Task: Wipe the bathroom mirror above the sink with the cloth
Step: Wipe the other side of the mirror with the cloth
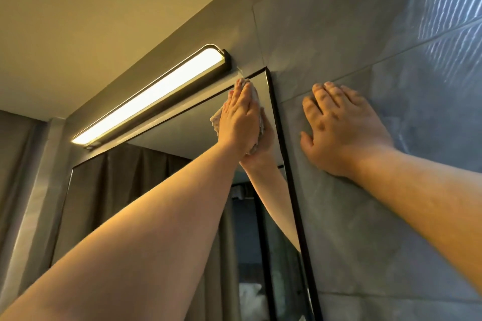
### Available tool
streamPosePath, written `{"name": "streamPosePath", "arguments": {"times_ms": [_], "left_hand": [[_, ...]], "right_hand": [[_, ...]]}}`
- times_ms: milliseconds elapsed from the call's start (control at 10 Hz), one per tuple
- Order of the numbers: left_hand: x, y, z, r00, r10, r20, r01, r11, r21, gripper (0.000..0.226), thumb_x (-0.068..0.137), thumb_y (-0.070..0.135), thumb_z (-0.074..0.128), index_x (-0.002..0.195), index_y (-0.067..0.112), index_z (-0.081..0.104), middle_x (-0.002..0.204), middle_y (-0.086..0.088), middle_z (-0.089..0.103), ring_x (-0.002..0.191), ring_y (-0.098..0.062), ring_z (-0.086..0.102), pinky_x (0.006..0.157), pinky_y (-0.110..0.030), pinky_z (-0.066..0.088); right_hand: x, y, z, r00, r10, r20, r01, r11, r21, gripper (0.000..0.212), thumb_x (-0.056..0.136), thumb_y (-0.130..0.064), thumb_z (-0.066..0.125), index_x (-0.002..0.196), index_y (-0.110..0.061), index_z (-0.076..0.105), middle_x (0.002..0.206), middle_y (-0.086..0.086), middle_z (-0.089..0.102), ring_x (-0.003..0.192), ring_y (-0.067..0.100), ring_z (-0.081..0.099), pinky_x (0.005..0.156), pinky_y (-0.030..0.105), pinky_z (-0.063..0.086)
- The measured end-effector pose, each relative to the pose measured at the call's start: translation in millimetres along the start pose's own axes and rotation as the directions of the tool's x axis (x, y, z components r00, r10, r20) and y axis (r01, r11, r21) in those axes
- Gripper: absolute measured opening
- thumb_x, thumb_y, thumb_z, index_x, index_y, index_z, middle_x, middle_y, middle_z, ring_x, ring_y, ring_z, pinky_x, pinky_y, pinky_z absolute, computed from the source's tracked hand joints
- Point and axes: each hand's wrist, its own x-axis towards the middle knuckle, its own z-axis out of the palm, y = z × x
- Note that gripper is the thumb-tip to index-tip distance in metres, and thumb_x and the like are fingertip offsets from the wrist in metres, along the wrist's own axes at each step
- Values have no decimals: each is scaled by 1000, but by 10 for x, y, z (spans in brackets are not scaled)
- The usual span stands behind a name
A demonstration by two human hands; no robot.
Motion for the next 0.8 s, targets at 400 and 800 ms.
{"name": "streamPosePath", "arguments": {"times_ms": [400,800], "left_hand": [[179,-545,-32,992,-119,-40,122,989,81,51,102,30,26,151,16,26,160,2,18,148,-13,10,116,-22,3],[39,-1536,-393,909,-413,-54,412,911,-29,54,102,33,18,154,21,11,162,3,6,148,-12,6,122,-34,4]], "right_hand": [[-27,51,2,997,-68,27,68,998,7,83,87,-61,9,154,-16,30,162,15,24,150,34,20,121,49,18],[-41,6,-26,998,-55,28,56,998,-19,87,84,-62,5,155,-17,29,162,15,23,151,32,18,121,47,16]]}}
